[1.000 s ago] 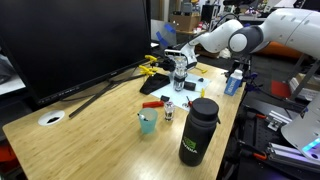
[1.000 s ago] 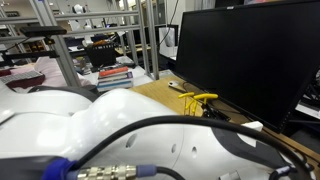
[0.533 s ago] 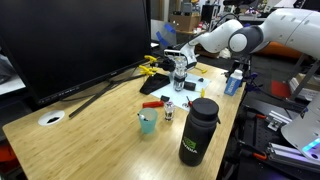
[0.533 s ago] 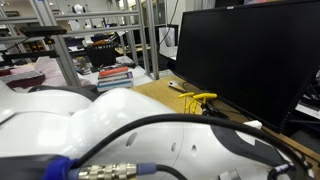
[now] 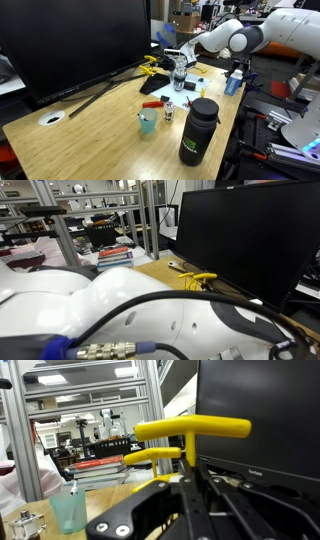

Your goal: Get the rightmost yellow object and put it behind all the yellow objects on the black base

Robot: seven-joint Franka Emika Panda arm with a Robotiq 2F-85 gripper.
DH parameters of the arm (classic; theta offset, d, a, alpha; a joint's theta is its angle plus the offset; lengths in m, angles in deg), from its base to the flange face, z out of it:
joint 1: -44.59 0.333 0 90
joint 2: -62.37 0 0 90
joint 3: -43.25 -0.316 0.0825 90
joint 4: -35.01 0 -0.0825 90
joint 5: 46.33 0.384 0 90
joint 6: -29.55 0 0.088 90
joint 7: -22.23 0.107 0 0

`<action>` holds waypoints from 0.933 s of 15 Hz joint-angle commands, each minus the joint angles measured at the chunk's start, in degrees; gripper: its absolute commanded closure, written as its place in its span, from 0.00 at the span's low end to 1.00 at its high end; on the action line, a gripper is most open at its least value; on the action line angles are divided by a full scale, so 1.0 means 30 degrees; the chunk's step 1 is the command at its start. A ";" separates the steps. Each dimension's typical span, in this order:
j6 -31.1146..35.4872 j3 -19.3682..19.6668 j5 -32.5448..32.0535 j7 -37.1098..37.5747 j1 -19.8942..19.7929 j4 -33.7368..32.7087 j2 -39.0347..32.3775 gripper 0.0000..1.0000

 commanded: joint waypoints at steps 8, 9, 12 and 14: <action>0.0045 -0.0332 -0.0942 -0.0315 -0.0179 -0.0704 0.0176 0.98; 0.0057 -0.0372 -0.0913 -0.0278 -0.0207 -0.0769 0.0142 0.98; 0.0074 -0.0431 -0.0900 -0.0231 -0.0216 -0.0798 0.0017 0.98; 0.0104 -0.0418 -0.0941 -0.0223 -0.0214 -0.0796 -0.0024 0.98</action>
